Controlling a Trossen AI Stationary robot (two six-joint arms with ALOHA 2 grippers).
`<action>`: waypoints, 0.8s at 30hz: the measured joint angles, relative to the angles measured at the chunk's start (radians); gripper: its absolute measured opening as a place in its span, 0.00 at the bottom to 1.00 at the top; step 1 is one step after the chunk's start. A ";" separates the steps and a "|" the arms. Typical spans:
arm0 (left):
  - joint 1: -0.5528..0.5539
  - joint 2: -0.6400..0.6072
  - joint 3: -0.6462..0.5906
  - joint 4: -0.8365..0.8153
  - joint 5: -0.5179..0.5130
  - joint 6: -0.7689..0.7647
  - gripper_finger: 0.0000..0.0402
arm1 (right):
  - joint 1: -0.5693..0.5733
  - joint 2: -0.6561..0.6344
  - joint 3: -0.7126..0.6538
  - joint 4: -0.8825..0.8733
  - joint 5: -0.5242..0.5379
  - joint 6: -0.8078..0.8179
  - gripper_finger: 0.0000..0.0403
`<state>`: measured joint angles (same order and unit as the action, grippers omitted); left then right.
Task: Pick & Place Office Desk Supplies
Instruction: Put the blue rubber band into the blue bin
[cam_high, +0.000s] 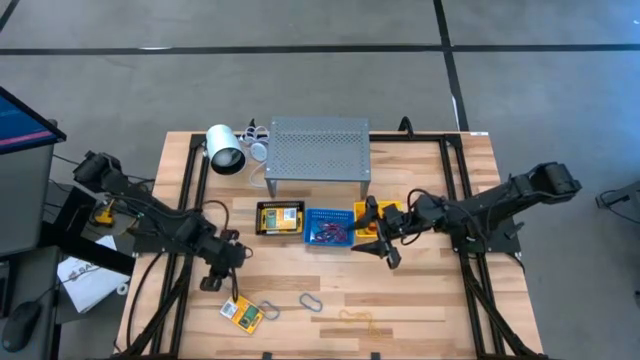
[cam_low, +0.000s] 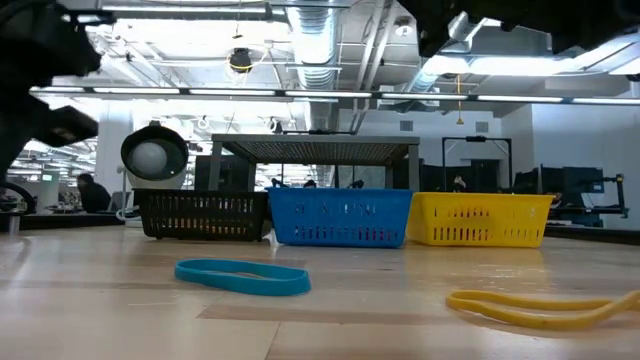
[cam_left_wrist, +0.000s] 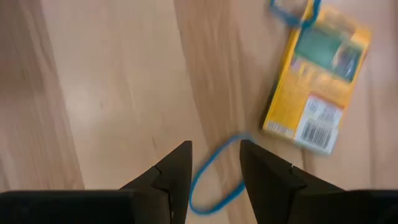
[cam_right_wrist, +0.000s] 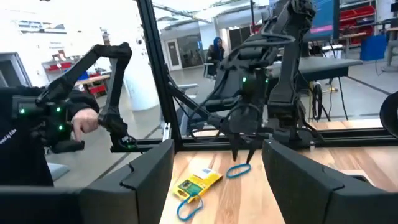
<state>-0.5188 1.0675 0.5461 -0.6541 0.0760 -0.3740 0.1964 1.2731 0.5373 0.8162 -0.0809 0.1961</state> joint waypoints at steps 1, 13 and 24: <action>-0.005 0.012 0.000 -0.003 0.001 0.000 0.33 | 0.001 0.008 0.000 0.012 0.000 0.004 0.59; -0.102 0.030 0.000 -0.013 -0.071 -0.060 0.33 | 0.065 0.074 0.000 0.107 0.003 0.014 0.59; -0.143 0.139 0.000 -0.020 -0.105 -0.079 0.33 | 0.107 0.074 0.000 0.115 0.004 0.007 0.59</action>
<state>-0.6621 1.2069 0.5461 -0.6743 -0.0292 -0.4530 0.3032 1.3472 0.5369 0.9310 -0.0772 0.2028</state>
